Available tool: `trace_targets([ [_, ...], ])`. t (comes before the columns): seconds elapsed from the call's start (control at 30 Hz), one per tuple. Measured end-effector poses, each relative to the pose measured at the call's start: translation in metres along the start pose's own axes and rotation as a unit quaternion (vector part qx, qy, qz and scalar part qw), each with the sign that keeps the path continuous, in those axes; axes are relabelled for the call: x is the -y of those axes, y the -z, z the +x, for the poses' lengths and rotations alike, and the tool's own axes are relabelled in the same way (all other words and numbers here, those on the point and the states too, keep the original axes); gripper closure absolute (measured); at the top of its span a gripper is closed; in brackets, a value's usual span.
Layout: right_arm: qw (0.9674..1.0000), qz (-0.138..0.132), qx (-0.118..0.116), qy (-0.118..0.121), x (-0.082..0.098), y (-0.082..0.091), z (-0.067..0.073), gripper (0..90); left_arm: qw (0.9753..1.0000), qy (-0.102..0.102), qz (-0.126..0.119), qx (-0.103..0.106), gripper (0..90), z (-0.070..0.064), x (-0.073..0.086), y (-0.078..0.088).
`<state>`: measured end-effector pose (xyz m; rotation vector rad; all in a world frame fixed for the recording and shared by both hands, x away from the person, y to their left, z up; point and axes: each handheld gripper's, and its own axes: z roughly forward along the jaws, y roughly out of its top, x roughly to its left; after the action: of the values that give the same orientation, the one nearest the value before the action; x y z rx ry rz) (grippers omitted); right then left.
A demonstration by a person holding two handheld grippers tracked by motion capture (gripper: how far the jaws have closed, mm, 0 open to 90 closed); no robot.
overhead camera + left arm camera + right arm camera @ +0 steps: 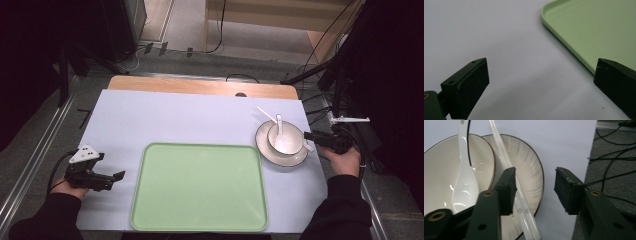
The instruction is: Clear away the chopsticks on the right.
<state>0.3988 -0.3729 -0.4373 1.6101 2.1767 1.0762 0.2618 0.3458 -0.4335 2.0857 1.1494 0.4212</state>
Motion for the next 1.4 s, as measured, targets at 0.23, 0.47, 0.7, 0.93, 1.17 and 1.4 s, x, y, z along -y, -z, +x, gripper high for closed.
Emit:
trace_targets([
  [0.23, 0.9993, 0.029, -0.018, 0.013, 0.0, -0.01, 0.005, 70.7, 1.0, 0.0, 0.001, -0.001, 0.0, 0.0, 0.0, 0.0],
  [0.47, 0.999, 0.038, -0.021, 0.014, 0.001, -0.014, 0.005, 74.7, 1.0, 0.0, 0.003, -0.003, 0.0, 0.0, 0.0, 0.0],
  [0.7, 0.9989, 0.042, -0.015, 0.016, 0.001, -0.015, 0.005, 78.3, 1.0, 0.0, 0.002, -0.003, 0.0, 0.0, 0.0, 0.0],
  [0.93, 0.9986, 0.046, -0.021, 0.018, 0.002, -0.017, 0.002, 80.4, 1.0, 0.001, 0.003, -0.003, 0.0, 0.0, 0.0, -0.001],
  [1.17, 0.9984, 0.047, -0.022, 0.021, 0.003, -0.019, 0.0, 80.6, 1.0, 0.002, 0.003, -0.004, 0.0, 0.0, 0.0, -0.001],
  [1.4, 0.9982, 0.049, -0.028, 0.021, 0.003, -0.02, -0.002, 82.8, 1.0, 0.003, 0.002, -0.002, 0.0, 0.001, 0.0, -0.001],
])
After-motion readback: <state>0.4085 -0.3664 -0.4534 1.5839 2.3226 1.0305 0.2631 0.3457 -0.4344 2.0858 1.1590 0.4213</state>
